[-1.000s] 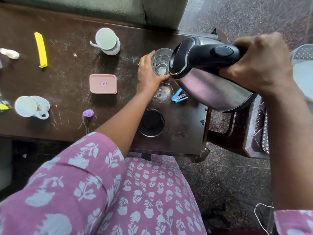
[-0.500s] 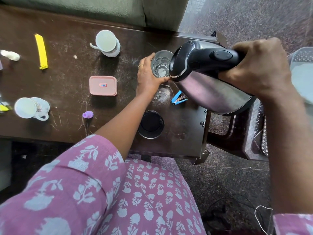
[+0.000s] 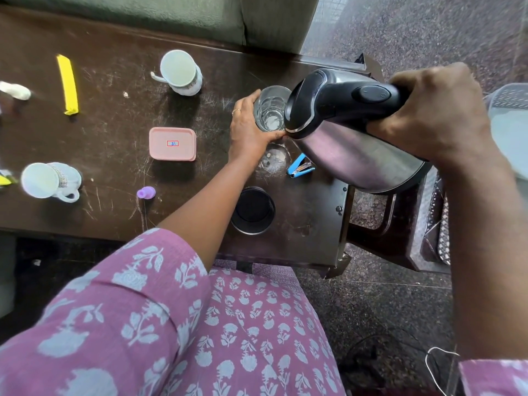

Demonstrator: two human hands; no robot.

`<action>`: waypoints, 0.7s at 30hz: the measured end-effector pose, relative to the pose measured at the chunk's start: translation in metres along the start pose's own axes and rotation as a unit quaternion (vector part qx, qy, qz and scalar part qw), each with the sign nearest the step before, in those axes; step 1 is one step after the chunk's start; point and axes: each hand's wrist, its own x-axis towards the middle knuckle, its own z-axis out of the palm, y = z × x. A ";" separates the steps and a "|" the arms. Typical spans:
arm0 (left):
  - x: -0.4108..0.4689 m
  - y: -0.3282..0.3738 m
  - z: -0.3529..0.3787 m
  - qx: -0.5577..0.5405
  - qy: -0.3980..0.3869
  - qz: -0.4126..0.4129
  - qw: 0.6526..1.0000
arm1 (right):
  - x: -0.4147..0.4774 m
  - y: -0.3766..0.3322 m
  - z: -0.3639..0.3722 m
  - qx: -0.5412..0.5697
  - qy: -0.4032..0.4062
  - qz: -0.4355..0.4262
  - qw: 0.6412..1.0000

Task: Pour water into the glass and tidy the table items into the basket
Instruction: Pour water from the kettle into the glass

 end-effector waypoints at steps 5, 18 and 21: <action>0.000 0.000 0.000 -0.005 -0.002 -0.002 1.000 | 0.002 -0.001 -0.002 -0.011 -0.007 -0.002 1.000; 0.001 0.000 0.001 -0.003 -0.003 -0.008 1.000 | 0.001 -0.004 -0.005 -0.008 -0.005 0.010 1.000; 0.000 0.000 0.000 -0.004 -0.003 -0.008 1.000 | 0.000 -0.003 -0.006 -0.006 -0.005 0.007 1.000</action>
